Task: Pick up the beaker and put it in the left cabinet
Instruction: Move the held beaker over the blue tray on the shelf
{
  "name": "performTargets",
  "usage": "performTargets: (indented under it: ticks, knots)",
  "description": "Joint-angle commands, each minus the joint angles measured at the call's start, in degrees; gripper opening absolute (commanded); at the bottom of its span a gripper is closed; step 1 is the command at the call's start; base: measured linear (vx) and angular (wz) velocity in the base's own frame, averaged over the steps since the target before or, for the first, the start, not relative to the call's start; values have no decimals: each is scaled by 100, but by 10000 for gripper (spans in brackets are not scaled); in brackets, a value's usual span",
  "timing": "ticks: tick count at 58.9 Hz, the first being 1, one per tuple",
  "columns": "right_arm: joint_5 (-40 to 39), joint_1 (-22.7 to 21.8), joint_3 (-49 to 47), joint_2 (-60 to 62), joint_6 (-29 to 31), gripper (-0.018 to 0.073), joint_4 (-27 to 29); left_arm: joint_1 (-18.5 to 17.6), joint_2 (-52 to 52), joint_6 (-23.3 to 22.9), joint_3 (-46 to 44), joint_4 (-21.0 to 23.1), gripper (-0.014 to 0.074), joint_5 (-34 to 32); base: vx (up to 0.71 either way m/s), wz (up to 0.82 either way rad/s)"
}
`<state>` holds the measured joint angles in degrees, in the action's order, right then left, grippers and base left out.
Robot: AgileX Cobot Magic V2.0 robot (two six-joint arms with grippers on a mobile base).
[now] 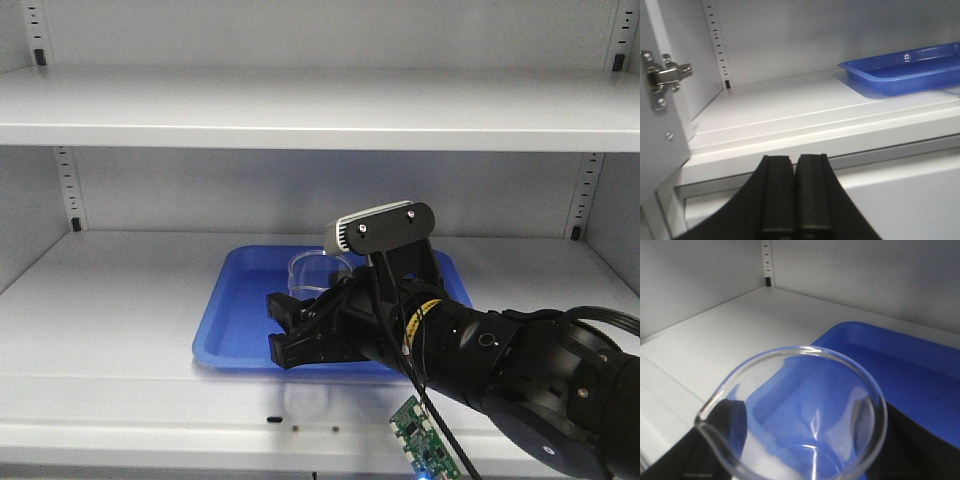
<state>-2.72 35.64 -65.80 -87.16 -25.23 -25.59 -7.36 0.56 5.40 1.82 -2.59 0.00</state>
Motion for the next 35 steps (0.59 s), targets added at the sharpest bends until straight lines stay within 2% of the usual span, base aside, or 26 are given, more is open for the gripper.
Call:
performTargets:
  ticks: [1, 35]
  knots:
    - [-447, -15, -187, 224, 11, -6, -8, -3, 106, -15, 90, 18, 1, -428, 20, -10]
    - [-447, -15, -187, 224, 11, -6, -8, -3, 106, -15, 90, 18, 1, -428, 14, -4]
